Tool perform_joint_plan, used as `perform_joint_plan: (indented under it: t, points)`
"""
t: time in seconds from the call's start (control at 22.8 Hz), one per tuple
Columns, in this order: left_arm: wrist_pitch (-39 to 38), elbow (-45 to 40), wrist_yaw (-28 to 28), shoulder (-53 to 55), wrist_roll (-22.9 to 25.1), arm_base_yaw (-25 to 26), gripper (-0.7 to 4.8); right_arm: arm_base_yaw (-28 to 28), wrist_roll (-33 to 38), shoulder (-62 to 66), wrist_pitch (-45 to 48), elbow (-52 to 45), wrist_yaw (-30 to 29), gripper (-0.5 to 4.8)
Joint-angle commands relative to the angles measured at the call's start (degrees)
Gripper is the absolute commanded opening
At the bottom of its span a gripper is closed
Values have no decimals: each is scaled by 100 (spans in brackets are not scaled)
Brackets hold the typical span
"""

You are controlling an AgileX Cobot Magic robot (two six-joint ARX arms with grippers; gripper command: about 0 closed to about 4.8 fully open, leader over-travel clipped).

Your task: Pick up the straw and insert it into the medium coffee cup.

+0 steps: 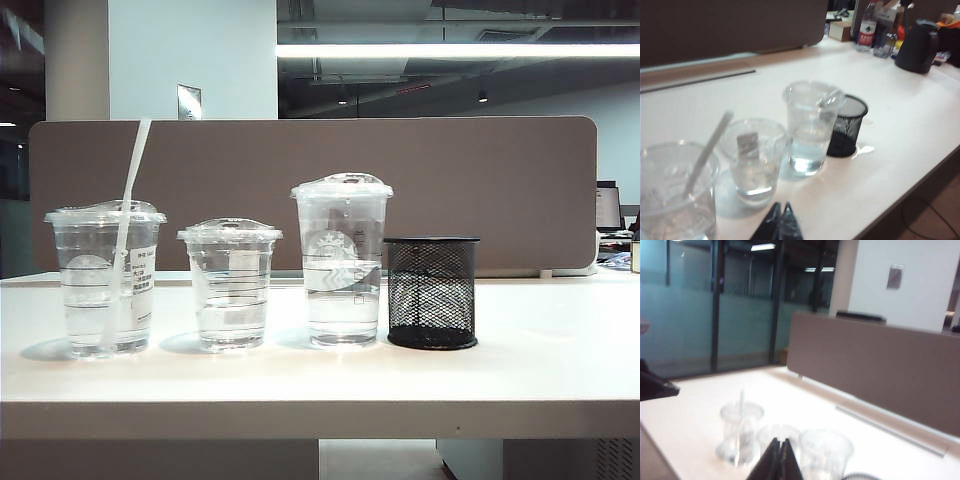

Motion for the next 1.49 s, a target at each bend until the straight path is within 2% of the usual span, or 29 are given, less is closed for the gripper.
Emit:
perform_joint_plan:
  t: [0.04,0.26,0.57,1.14,1.27,1.4,1.49]
  points:
    - [313,-343,4,-2,-7,2,-4,11,46,-380,-160,-337,13,-6]
    - [310,-673,-39,-2,-4,2,-4,9,210,-315,-387,-815,-28,-6]
    - [328,-988,-1014,-2,-4,0,-4,9,719,-315,-457,-1578,-26,-6]
    - [306,-1008,-1003,-13,-2,0,-4,-2,798,-315,-883,-1864,-4,0]
    - [83,-1012,-986,-435,-2,35,-4,-2,796,-315,-883,-1864,-4,0]
    - [24,-1012,-848,-920,-2,376,-4,-2,798,-315,-883,-1864,-9,0]
    - [24,-1014,-846,-1134,20,811,-4,-2,796,-315,-883,-1864,-4,0]
